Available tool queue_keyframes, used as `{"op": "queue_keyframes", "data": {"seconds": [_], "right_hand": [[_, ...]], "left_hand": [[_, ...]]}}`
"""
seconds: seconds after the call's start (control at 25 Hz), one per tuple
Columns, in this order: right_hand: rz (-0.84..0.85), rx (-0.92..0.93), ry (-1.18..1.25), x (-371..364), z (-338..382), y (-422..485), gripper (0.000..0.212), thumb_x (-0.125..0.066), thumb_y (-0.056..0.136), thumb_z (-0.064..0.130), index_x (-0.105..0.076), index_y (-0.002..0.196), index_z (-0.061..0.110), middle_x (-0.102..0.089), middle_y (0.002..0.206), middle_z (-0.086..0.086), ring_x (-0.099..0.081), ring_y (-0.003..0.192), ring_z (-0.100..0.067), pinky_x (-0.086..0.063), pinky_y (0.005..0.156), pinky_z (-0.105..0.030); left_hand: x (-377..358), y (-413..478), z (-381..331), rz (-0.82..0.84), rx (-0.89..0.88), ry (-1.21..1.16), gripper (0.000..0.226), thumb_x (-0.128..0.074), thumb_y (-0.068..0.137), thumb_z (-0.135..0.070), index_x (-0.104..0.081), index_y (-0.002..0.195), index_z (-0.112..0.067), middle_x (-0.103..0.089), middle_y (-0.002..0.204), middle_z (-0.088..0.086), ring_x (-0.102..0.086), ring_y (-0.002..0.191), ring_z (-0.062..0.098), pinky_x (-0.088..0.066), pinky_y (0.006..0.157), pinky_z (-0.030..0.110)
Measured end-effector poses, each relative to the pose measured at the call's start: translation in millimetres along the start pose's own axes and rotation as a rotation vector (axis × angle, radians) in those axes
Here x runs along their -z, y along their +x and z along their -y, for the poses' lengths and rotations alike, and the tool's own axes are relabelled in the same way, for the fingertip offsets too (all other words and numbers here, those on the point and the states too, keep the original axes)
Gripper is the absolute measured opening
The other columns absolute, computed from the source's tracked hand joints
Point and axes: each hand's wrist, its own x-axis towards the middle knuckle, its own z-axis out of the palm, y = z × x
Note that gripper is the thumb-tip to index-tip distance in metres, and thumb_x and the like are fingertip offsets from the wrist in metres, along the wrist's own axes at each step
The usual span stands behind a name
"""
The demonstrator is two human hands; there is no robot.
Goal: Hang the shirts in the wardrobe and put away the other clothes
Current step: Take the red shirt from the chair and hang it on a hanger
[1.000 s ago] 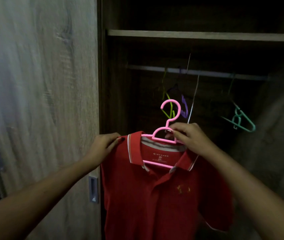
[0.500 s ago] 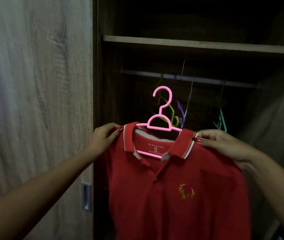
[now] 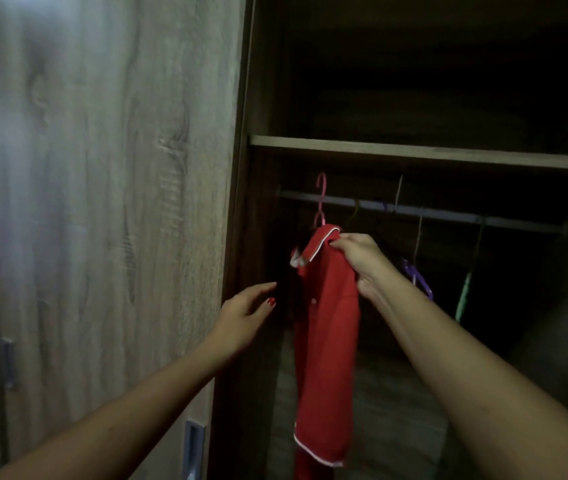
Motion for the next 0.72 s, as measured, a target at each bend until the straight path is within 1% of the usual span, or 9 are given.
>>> {"op": "queue_keyframes", "data": {"seconds": [0.04, 0.08, 0.16, 0.24, 0.4, 0.48, 0.6, 0.64, 0.72], "right_hand": [[-0.016, -0.001, 0.010, -10, -4, 13, 0.027, -0.045, 0.088, -0.006, -0.059, 0.068, 0.005, -0.062, 0.042, -0.005, -0.058, 0.033, -0.010, -0.047, 0.037, -0.016], [-0.032, 0.000, -0.001, -18, -11, 26, 0.026, -0.044, 0.087, -0.006, -0.059, 0.068, 0.005, -0.062, 0.047, -0.010, -0.058, 0.033, -0.011, -0.048, 0.037, -0.018], [-0.074, -0.004, -0.067, -30, -25, 47, 0.027, -0.044, 0.085, -0.006, -0.059, 0.068, 0.008, -0.059, 0.059, -0.014, -0.056, 0.033, -0.010, -0.047, 0.039, -0.018], [-0.126, 0.005, -0.140, -32, -42, 66, 0.030, -0.044, 0.084, -0.007, -0.059, 0.066, 0.012, -0.060, 0.064, -0.014, -0.057, 0.038, -0.012, -0.046, 0.040, -0.019], [-0.165, 0.012, -0.261, -31, -76, 86, 0.025, -0.050, 0.082, 0.001, -0.063, 0.067, 0.016, -0.070, 0.089, -0.022, -0.066, 0.075, -0.033, -0.054, 0.069, -0.040], [-0.145, 0.077, -0.362, -33, -83, 81, 0.019, -0.053, 0.085, 0.005, -0.069, 0.081, 0.015, -0.071, 0.098, -0.021, -0.066, 0.091, -0.036, -0.053, 0.082, -0.043], [-0.083, 0.254, -0.567, -35, -88, 57, 0.025, -0.057, 0.086, 0.003, -0.066, 0.109, 0.000, -0.068, 0.107, -0.019, -0.063, 0.100, -0.031, -0.047, 0.088, -0.033], [-0.068, 0.313, -0.606, -37, -90, 46, 0.029, -0.058, 0.085, 0.002, -0.064, 0.113, -0.001, -0.067, 0.109, -0.019, -0.063, 0.099, -0.028, -0.047, 0.087, -0.028], [-0.037, 0.430, -0.617, -40, -95, 23, 0.029, -0.059, 0.082, -0.002, -0.066, 0.110, 0.001, -0.067, 0.108, -0.018, -0.063, 0.089, -0.019, -0.044, 0.075, -0.008]], "left_hand": [[6, 1, 1, -0.008, 0.018, -0.016, 0.038, -0.054, 0.094, -0.014, -0.053, 0.132, -0.018, -0.054, 0.132, -0.007, -0.048, 0.121, 0.002, -0.038, 0.100, 0.011], [11, 2, 1, -0.014, 0.030, -0.031, 0.037, -0.053, 0.095, -0.014, -0.053, 0.132, -0.017, -0.055, 0.132, -0.005, -0.049, 0.120, 0.003, -0.040, 0.099, 0.010], [21, 2, 1, -0.029, 0.053, -0.051, 0.037, -0.051, 0.095, -0.012, -0.053, 0.132, -0.015, -0.055, 0.128, -0.006, -0.050, 0.116, 0.002, -0.039, 0.086, -0.001], [26, 0, 0, -0.039, 0.084, -0.084, 0.037, -0.050, 0.096, -0.014, -0.053, 0.132, -0.016, -0.055, 0.127, -0.007, -0.051, 0.115, 0.001, -0.040, 0.082, -0.001], [31, -11, 3, -0.030, 0.137, -0.114, 0.037, -0.049, 0.096, -0.012, -0.052, 0.132, -0.015, -0.057, 0.124, -0.006, -0.054, 0.112, 0.003, -0.043, 0.081, 0.001], [31, -16, 6, -0.017, 0.159, -0.122, 0.036, -0.049, 0.096, -0.013, -0.052, 0.132, -0.017, -0.058, 0.126, -0.005, -0.055, 0.109, 0.004, -0.046, 0.079, 0.006], [29, -23, 3, -0.028, 0.183, -0.122, 0.036, -0.049, 0.096, -0.014, -0.053, 0.132, -0.018, -0.058, 0.126, -0.004, -0.055, 0.110, 0.006, -0.048, 0.089, 0.016], [27, -24, 1, -0.035, 0.185, -0.118, 0.036, -0.049, 0.096, -0.014, -0.054, 0.131, -0.018, -0.057, 0.125, -0.006, -0.055, 0.113, 0.006, -0.047, 0.095, 0.021], [25, -28, -3, -0.042, 0.192, -0.124, 0.035, -0.050, 0.096, -0.013, -0.055, 0.130, -0.018, -0.057, 0.122, -0.008, -0.055, 0.112, 0.005, -0.046, 0.100, 0.026]]}}
